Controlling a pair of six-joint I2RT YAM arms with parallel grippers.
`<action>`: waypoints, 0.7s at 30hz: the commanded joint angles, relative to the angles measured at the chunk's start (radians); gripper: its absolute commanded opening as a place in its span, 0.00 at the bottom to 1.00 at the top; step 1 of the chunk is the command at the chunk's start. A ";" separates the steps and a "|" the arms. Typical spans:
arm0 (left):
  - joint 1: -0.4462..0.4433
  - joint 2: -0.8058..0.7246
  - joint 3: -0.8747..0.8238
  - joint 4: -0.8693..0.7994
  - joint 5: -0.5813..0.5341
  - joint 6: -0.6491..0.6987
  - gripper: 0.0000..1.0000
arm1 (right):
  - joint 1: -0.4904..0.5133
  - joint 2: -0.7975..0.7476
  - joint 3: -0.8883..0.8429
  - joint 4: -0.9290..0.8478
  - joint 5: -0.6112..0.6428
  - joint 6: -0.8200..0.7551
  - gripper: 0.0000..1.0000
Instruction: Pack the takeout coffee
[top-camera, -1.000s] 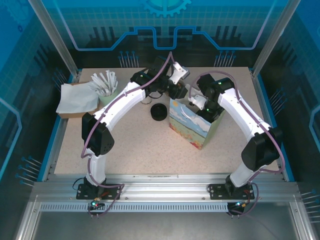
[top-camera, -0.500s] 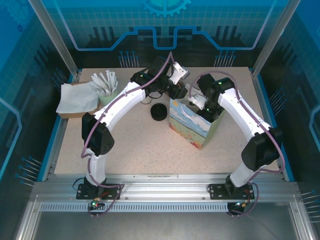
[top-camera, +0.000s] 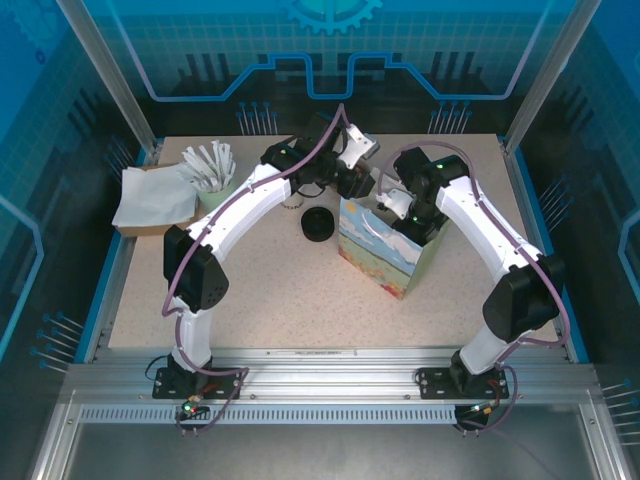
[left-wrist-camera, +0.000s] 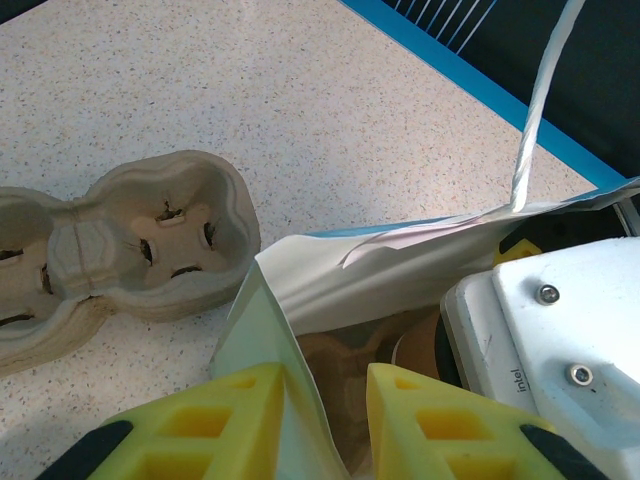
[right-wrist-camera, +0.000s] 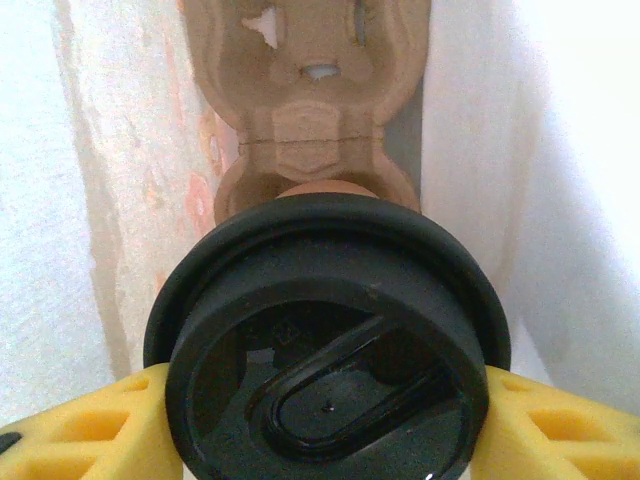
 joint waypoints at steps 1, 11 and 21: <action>0.002 0.001 0.031 -0.017 0.006 0.012 0.29 | -0.014 0.000 0.007 -0.003 -0.024 -0.003 0.37; 0.003 -0.001 0.031 -0.020 0.006 0.011 0.29 | -0.014 0.000 0.007 -0.005 -0.033 -0.004 0.36; 0.003 0.001 0.028 -0.017 0.006 0.012 0.29 | -0.015 0.010 0.002 -0.013 -0.044 -0.006 0.36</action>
